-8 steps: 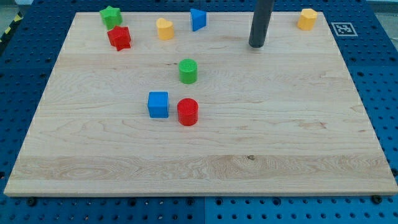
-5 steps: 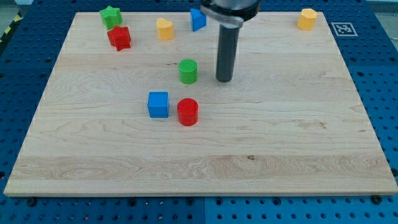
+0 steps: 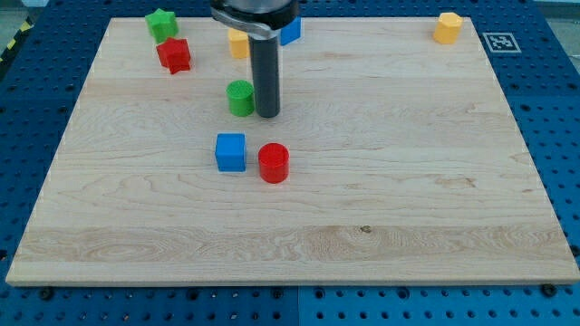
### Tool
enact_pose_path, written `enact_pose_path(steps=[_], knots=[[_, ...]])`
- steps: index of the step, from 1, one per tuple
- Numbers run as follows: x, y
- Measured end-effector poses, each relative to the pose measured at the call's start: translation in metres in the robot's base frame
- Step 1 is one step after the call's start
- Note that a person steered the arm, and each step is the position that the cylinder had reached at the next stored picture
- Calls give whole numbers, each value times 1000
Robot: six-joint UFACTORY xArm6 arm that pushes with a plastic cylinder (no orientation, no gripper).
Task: Move the green circle to the center left
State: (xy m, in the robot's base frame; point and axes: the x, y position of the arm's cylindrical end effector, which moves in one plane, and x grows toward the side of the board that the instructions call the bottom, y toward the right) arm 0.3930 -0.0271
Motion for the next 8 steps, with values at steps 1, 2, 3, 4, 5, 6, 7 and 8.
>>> enact_pose_path(steps=[1,2,3,4,5,6,7,8], knots=[[-23,6],[-17,4],[-8,-36],[-7,-102],[-7,-152],[4,-158],[20,-147],[7,-138]])
